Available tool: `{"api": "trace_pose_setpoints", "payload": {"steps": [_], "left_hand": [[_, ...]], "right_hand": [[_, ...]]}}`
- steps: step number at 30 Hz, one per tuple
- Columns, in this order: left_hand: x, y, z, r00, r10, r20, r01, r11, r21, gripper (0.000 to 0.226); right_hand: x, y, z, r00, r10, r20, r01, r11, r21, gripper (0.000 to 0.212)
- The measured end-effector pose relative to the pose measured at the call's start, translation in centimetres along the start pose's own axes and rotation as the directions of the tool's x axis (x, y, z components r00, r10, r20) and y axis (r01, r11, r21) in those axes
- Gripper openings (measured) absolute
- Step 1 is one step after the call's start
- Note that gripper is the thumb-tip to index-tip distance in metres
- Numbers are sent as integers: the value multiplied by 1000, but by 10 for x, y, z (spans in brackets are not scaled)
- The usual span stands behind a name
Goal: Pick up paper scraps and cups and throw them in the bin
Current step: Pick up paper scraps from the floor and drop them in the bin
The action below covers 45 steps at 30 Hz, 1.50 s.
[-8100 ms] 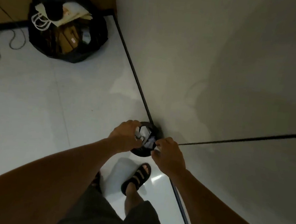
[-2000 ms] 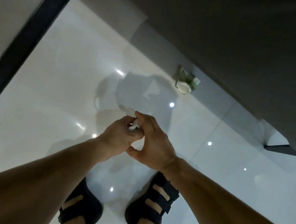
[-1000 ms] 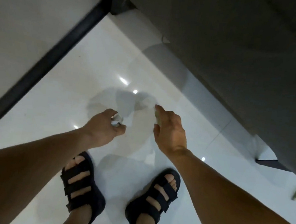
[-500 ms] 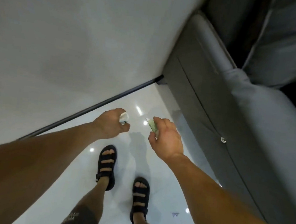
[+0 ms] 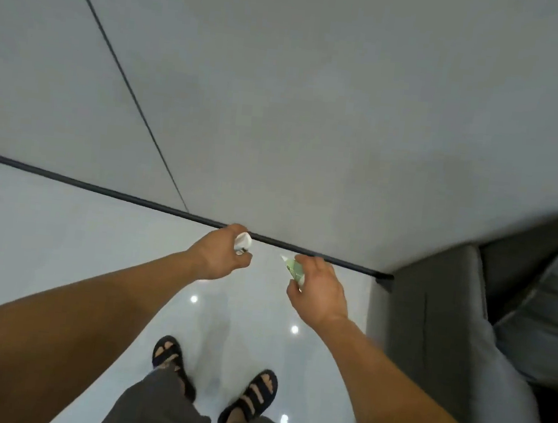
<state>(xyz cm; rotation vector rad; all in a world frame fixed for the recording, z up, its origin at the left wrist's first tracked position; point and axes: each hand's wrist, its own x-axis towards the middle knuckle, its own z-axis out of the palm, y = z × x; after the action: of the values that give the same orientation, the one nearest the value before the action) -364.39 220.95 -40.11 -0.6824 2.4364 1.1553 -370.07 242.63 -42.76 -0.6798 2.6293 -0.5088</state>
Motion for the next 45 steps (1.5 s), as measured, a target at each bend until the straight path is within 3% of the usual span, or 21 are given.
{"api": "trace_pose_setpoints", "payload": {"steps": [8, 14, 22, 30, 35, 41, 45], "left_hand": [[-117, -136, -119, 942, -187, -279, 130, 969, -211, 53], [-210, -257, -194, 867, -301, -396, 166, 926, -339, 56], [-304, -387, -282, 757, -440, -484, 234, 873, -428, 45], [-322, -479, -356, 667, -533, -521, 281, 828, -486, 40], [-314, -534, -434, 566, -616, -548, 341, 780, -526, 48], [-295, -587, -521, 494, -665, -560, 374, 744, -554, 53], [-287, -630, -568, 500, -678, -539, 364, 729, -579, 54]], "right_hand": [[10, -195, 21, 932, -341, 121, 354, 929, -107, 47], [3, -364, 64, 821, -546, 166, 569, 806, -164, 48], [-17, -549, 139, 649, -713, 265, 759, 632, -159, 49], [18, -682, 210, 508, -792, 340, 858, 502, -111, 49], [68, -778, 248, 434, -826, 360, 891, 452, -38, 49], [138, -883, 272, 383, -843, 378, 914, 406, -21, 49], [165, -943, 296, 371, -829, 418, 916, 400, -19, 49]]}}
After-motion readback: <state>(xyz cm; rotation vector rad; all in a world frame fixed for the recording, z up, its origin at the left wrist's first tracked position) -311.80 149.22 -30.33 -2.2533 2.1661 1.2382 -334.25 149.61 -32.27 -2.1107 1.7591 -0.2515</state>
